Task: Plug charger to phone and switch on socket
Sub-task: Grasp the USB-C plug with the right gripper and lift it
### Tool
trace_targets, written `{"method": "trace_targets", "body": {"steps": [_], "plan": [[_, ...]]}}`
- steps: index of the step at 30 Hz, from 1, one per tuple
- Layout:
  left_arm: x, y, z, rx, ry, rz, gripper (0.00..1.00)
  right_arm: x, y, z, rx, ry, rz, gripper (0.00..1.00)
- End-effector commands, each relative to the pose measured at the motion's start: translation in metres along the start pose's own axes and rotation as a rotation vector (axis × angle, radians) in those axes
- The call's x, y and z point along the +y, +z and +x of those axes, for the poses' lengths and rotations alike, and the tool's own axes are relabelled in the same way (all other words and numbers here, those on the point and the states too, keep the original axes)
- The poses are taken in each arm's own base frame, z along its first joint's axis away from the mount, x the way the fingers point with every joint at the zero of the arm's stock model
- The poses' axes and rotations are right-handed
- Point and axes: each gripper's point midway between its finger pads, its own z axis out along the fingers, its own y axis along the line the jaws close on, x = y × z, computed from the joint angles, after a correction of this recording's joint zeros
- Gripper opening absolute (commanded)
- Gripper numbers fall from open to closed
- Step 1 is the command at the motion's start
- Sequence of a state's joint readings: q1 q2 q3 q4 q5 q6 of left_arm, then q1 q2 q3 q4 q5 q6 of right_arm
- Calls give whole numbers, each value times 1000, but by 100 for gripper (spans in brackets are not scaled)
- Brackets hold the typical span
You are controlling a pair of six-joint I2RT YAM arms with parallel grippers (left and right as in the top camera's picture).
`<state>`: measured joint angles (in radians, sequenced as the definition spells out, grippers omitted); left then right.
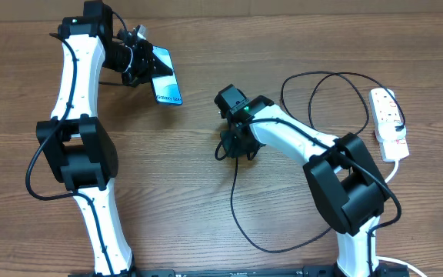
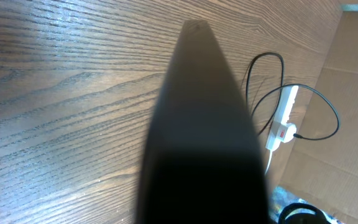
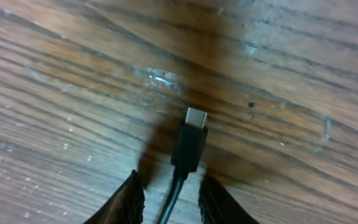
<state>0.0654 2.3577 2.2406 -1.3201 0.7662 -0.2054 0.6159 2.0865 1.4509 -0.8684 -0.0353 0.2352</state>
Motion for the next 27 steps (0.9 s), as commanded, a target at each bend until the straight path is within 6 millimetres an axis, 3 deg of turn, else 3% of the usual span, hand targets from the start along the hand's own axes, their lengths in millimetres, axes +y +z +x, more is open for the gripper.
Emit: {"method": "trace_targets", "body": {"steps": [1,8,20,27], "plan": [[-17,-8,0,-15,47,44,4,-4,8,-3,2,24,18,24],[-17,-8,0,-15,48,44,4,-6,8,-5,-3,42,12,13],[-17,-8,0,-15,48,43,4,-12,8,-9,-15,102,15,22],[-17,-8,0,-15,48,43,4,-13,8,-11,-19,107,13,9]]}}
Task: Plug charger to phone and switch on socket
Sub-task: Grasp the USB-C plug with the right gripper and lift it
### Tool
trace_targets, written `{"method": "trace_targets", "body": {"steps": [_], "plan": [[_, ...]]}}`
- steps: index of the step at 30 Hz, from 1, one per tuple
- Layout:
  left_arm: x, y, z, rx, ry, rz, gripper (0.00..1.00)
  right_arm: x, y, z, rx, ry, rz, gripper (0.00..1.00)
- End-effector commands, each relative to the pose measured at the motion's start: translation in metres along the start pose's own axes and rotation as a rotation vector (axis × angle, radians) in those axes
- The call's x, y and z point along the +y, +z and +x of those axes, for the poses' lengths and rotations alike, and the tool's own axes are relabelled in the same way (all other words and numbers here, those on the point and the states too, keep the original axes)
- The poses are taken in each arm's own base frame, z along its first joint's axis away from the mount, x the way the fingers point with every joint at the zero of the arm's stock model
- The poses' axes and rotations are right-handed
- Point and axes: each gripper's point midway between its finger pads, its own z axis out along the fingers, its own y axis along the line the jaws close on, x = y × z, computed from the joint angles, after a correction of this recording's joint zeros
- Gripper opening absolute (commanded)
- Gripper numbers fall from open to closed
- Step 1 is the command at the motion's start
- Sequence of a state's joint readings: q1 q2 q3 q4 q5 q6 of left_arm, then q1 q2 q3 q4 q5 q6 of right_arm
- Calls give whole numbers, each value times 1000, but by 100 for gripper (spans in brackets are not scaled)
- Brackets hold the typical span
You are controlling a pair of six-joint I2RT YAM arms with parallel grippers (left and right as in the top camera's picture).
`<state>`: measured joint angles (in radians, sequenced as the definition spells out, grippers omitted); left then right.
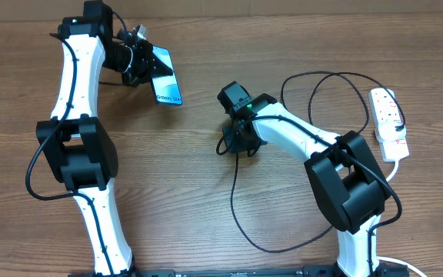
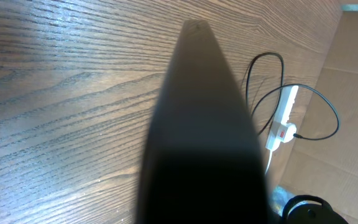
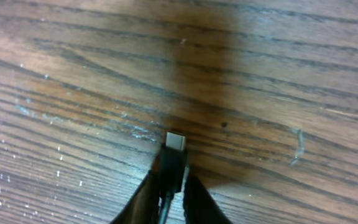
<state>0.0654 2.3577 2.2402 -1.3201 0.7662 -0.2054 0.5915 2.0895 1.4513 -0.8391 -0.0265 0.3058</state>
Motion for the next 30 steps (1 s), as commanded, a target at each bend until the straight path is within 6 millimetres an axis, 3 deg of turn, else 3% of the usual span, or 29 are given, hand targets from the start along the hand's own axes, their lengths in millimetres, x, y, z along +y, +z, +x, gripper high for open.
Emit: {"method": "trace_targets", "body": {"steps": [1,5,8,12,19,24,30], "plan": [[-17,-8,0,-16,48,43,4,-4,7,0,12,14,13,9],[-18,-8,0,-15,48,43,4,-4,7,1,17,14,15,10],[-18,-8,0,-15,48,44,4,-4,7,1,17,14,13,4],[-24,-7,2,-4,48,74,4,-3,5,1,24,20,2,4],[-44,-10,6,18,60,196,4,22,-19,-6,83,84,-290,4],[-58,-14,8,29,69,276,4,12,-30,-13,96,149,-394,4],[-59,-14,8,28,74,282,4,10,-31,-16,93,162,-409,4]]}}
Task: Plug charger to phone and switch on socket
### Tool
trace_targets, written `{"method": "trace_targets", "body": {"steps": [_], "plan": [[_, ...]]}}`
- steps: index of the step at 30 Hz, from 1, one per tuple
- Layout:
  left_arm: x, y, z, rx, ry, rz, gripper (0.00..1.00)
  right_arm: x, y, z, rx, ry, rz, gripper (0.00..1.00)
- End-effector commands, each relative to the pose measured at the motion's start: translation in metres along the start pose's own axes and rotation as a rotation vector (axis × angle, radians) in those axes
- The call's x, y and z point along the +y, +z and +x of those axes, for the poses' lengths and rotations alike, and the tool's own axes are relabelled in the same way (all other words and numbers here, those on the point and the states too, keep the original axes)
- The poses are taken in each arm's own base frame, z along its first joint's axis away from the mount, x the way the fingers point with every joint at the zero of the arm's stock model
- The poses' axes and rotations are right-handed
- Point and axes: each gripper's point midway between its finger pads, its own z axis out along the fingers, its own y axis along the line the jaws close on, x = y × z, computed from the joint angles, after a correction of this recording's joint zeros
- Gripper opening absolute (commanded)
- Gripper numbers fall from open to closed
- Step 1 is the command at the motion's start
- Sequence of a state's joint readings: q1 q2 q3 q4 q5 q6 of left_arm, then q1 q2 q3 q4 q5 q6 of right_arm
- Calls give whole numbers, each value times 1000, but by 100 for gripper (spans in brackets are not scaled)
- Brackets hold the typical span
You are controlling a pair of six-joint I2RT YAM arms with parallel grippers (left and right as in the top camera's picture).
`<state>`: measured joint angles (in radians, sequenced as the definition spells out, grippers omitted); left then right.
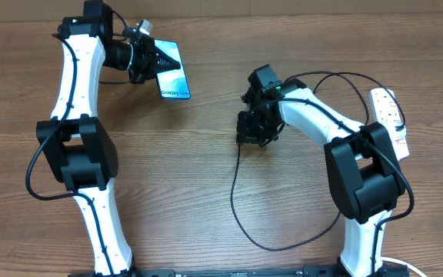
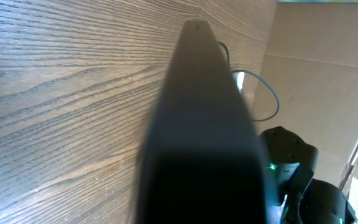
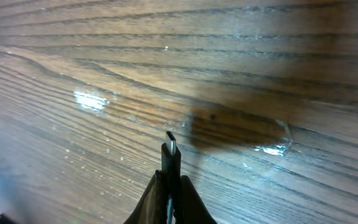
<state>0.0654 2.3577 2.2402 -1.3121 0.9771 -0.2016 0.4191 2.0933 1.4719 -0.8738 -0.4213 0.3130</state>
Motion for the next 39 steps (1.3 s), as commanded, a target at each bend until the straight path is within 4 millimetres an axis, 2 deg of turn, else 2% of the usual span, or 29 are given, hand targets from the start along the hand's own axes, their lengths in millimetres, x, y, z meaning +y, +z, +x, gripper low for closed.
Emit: {"method": "trace_targets", "body": {"steps": [1,4,9,15,30,39], "plan": [[-25,-5,2,-3,67,73,4,15,-7,-5,-18,-14,-38,4],[-25,-5,2,-3,70,73,4,-5,-5,-7,-50,36,97,4],[-25,-5,2,-3,74,72,4,-14,-3,-10,-99,35,220,4],[-25,-5,2,-3,77,72,4,-21,-4,-17,-176,57,337,28],[-24,-5,2,-4,83,70,4,-23,-6,-24,-216,62,357,30],[-24,-5,2,-4,83,70,4,-19,-1,-20,-190,64,323,16]]}}
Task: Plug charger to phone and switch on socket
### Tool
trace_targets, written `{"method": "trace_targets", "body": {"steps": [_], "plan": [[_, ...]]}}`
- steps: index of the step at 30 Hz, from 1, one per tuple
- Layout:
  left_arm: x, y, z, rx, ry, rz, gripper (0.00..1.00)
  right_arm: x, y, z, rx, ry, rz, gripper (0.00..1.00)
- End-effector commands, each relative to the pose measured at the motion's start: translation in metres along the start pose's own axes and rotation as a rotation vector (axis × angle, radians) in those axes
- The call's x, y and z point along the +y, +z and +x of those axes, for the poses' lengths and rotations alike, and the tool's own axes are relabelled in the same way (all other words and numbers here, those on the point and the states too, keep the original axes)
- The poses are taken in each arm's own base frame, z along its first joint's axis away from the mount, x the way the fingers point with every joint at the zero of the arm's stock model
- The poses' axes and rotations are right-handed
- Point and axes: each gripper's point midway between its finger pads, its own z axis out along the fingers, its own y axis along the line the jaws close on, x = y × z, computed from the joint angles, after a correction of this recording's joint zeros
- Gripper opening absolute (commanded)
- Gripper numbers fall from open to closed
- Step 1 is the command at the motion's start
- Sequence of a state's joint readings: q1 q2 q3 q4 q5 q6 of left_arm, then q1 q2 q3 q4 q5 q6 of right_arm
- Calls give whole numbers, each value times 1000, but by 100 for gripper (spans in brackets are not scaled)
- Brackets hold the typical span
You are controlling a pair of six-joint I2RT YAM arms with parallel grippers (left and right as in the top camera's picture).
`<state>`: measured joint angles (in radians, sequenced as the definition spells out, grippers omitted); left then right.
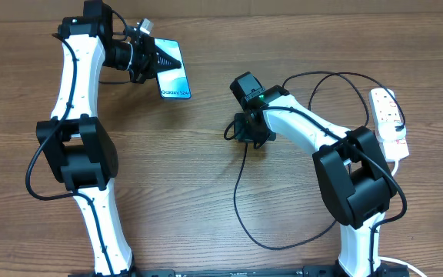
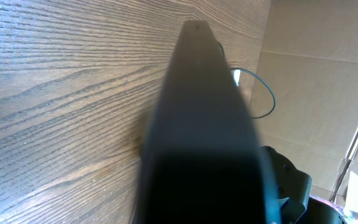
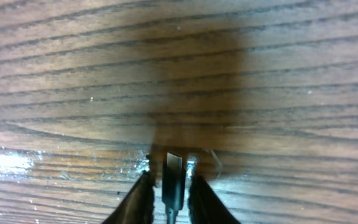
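The phone (image 1: 173, 73) hangs tilted above the table's far left, my left gripper (image 1: 151, 63) shut on its end. In the left wrist view the phone (image 2: 197, 137) is a dark wedge that hides the fingers. My right gripper (image 1: 234, 132) is down at the table's middle. Its fingertips rest on the wood, and the black USB-C plug (image 3: 173, 174) stands between them. The right gripper (image 3: 169, 180) is slightly open, with a thin gap on each side of the plug. The white socket strip (image 1: 388, 123) lies at the far right.
The black charger cable (image 1: 237, 200) loops from the plug toward the front. It then runs back behind the right arm to the socket strip. Cardboard walls (image 2: 316, 74) stand past the table's edge.
My right gripper has shifted a little left and down to the table. Its jaws, then tight on the plug, now stand slightly apart around it. The left gripper and phone have not moved.
My right gripper first stood open around the plug lying on the table. Then it was shut on the plug. It then held the plug raised and farther right, and the phone had turned further right. Now the plug sits low with the jaws loosened.
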<state>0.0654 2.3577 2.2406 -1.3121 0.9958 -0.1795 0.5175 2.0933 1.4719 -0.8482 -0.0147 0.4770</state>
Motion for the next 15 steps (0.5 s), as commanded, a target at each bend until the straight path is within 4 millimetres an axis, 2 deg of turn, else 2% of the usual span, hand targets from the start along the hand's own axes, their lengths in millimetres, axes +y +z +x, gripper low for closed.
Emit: {"method": "trace_targets", "body": {"steps": [1,8,15], "plan": [[-21,-4,1,-7,61,51,4,6,-6,-5,-8,14,-23,16],[-21,-4,1,-6,60,51,4,5,-6,-4,-7,19,-19,8],[-21,-4,1,-6,60,51,4,2,-6,1,14,23,-6,11]]}}
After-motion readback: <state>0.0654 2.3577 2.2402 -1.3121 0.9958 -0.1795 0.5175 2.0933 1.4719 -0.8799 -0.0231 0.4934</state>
